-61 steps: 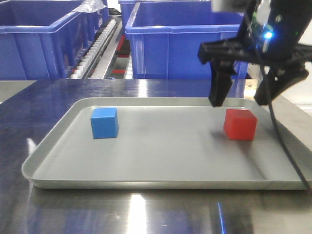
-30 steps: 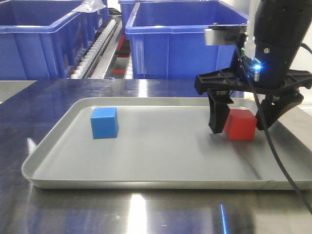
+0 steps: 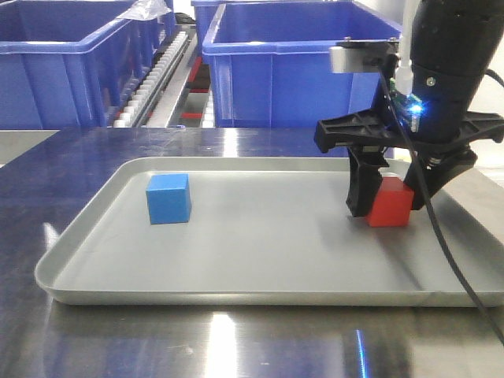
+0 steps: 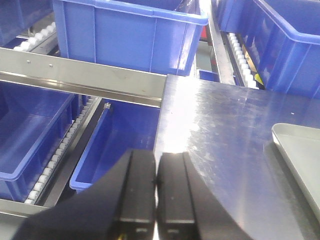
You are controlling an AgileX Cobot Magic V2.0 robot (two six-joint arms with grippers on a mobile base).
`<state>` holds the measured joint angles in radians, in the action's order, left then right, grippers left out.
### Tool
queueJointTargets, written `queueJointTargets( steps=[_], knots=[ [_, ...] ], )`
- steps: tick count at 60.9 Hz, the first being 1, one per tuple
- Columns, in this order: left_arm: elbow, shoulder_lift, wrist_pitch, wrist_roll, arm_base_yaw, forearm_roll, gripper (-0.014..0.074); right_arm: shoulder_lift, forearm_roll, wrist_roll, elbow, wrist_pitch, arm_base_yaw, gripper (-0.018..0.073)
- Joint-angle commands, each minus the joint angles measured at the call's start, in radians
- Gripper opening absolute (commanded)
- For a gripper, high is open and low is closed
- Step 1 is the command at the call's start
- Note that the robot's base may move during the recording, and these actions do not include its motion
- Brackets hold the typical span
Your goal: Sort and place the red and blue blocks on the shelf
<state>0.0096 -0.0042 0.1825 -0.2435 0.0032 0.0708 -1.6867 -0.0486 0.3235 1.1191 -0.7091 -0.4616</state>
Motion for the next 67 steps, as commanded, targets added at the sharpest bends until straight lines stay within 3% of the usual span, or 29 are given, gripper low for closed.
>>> queueJointTargets(
  steps=[1, 21, 37, 47, 67],
  knots=[
    [0.023, -0.014, -0.087, -0.001, 0.000, -0.007, 0.0141, 0.055, -0.026, -0.010, 0.033, 0.028, 0.000, 0.0051],
    [0.023, -0.014, -0.087, -0.001, 0.000, -0.007, 0.0141, 0.223, -0.073, -0.010, 0.021, 0.108, 0.002, 0.0054],
    [0.023, -0.014, -0.087, -0.001, 0.000, -0.007, 0.0141, 0.483, -0.082, -0.010, -0.120, 0.327, 0.042, 0.0054],
    [0.023, -0.014, -0.087, -0.001, 0.000, -0.007, 0.0142, 0.648, -0.088, -0.010, -0.268, 0.428, 0.113, 0.0054],
    [0.023, -0.014, -0.087, -0.001, 0.000, -0.007, 0.0141, 1.006, -0.091, -0.010, -0.522, 0.434, 0.311, 0.0054]
  ],
)
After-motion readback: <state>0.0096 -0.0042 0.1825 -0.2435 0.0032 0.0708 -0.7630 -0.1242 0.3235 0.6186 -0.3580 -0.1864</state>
